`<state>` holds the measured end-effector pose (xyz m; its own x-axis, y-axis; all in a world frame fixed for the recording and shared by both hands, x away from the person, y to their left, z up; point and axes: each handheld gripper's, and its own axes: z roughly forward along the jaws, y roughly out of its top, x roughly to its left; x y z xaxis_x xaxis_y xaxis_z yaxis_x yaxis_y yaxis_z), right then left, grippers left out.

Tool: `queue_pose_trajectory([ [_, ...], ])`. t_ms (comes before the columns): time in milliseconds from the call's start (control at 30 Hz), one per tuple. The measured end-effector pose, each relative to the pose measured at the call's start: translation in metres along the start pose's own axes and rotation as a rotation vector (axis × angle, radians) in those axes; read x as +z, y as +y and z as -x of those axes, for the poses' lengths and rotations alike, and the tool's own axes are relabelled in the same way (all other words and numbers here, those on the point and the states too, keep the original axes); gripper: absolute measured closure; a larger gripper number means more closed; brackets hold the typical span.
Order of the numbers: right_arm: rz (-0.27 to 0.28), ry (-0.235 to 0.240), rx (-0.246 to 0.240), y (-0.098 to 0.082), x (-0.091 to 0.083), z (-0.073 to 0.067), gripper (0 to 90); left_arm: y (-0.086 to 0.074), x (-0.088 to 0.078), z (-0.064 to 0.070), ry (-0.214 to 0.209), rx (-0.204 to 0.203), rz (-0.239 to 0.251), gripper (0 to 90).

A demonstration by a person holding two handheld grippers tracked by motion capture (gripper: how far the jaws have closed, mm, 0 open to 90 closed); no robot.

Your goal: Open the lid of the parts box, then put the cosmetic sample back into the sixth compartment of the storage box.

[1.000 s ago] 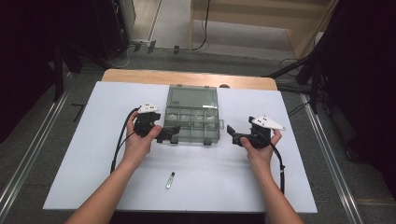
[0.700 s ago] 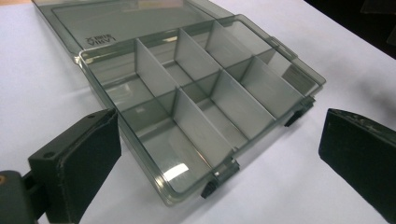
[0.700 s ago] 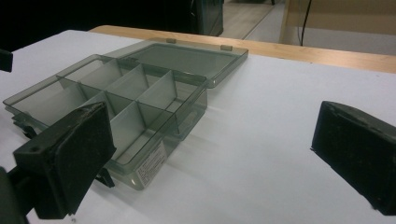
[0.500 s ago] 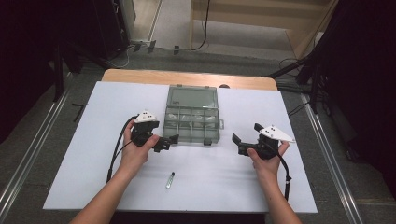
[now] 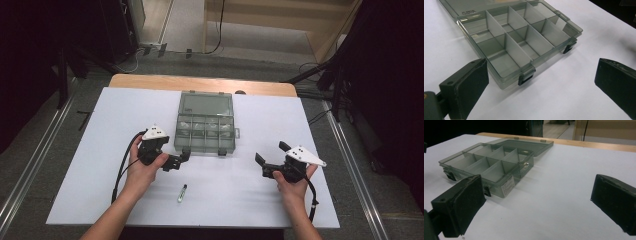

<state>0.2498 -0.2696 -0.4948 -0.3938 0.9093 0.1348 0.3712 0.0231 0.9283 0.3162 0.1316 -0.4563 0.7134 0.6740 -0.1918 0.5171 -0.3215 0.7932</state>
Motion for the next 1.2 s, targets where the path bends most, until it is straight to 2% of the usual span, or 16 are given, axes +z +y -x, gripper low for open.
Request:
queue_pose_trajectory([
  [100,-0.002,-0.002,-0.004,-0.004,-0.006,0.001,0.0,-0.003,-0.003,0.003,0.021,0.021,-0.003,0.0],
  [267,-0.011,-0.004,-0.014,-0.010,-0.014,0.001,0.0,-0.008,-0.009,0.007,0.011,0.012,-0.008,0.0],
  [467,-0.020,-0.008,-0.018,-0.017,-0.024,0.004,0.0,-0.015,-0.014,0.010,0.012,0.022,-0.028,0.0],
  [667,-0.013,-0.004,-0.015,-0.020,-0.037,0.007,0.0,-0.024,-0.015,0.011,0.003,0.015,-0.044,0.0],
  [833,-0.008,-0.020,-0.027,-0.023,-0.048,0.009,0.0,-0.031,-0.017,0.013,-0.001,0.013,-0.062,0.0],
  [1067,0.008,-0.011,0.007,-0.024,-0.056,0.012,0.0,-0.040,-0.025,0.022,0.014,0.019,-0.066,0.0],
  [1200,0.004,-0.003,0.002,-0.026,-0.057,0.012,0.0,-0.044,-0.027,0.026,0.004,0.014,-0.089,0.0],
])
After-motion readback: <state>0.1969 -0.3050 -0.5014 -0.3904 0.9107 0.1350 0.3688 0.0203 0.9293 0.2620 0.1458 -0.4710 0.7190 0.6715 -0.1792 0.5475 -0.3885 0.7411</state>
